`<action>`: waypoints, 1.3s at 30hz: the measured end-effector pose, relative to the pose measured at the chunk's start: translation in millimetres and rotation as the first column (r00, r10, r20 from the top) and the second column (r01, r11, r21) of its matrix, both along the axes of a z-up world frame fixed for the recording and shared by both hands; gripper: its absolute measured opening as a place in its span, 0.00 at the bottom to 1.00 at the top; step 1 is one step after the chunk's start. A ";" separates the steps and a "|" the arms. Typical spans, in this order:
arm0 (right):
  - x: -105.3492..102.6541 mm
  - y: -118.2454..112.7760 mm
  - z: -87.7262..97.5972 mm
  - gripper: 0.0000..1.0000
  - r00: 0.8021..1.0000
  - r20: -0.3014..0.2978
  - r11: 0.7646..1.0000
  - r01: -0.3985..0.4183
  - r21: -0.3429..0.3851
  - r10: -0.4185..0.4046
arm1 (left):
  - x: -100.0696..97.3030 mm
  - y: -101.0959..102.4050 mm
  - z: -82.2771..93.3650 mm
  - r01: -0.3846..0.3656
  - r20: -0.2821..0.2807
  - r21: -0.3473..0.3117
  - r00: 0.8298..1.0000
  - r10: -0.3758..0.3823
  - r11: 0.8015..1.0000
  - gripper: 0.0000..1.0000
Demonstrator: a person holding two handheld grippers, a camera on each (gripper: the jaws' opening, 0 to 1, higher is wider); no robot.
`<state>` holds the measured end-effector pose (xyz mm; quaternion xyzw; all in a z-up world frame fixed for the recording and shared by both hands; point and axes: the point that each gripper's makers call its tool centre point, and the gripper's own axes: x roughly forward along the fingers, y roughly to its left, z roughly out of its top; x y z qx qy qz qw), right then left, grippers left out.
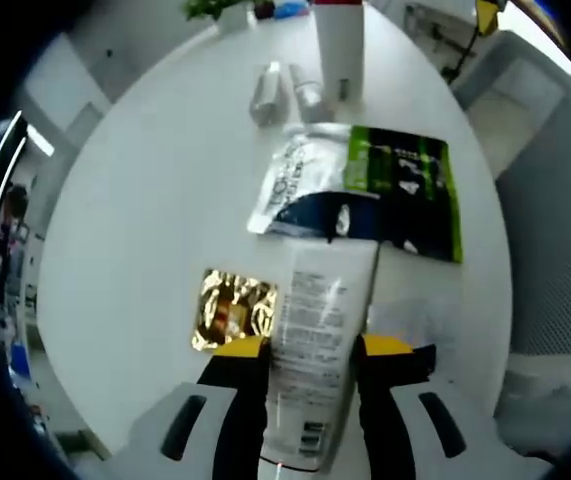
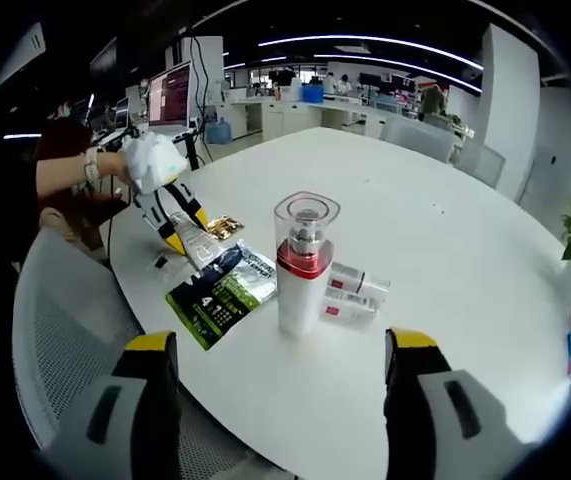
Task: Arrange the skincare products in the storage area until every visible bottle or jar stands upright without overlapping.
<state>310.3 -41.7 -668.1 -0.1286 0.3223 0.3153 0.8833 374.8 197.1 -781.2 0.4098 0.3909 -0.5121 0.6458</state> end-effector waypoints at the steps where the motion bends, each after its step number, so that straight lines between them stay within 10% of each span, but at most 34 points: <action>1: 0.2 0.1 -0.2 0.85 1.000 -0.001 1.000 -0.001 -0.001 0.001 | -0.4 -0.1 0.0 0.004 0.000 -0.001 1.000 -0.004 1.000 0.31; 17: -5.2 3.9 -1.1 0.84 1.000 -0.010 1.000 -0.010 0.020 0.010 | 1.7 3.1 4.3 -0.015 0.062 -0.032 0.998 0.017 0.999 0.25; 32: -9.1 13.2 2.5 0.82 0.999 0.008 0.998 -0.038 0.048 0.038 | 13.3 -0.8 53.4 -0.101 0.169 -0.203 0.976 0.137 0.974 0.23; 39: -6.6 14.0 7.6 0.80 0.999 0.026 0.997 -0.034 0.064 0.032 | 15.3 -12.2 77.9 -0.146 0.160 -0.330 0.965 0.208 0.933 0.23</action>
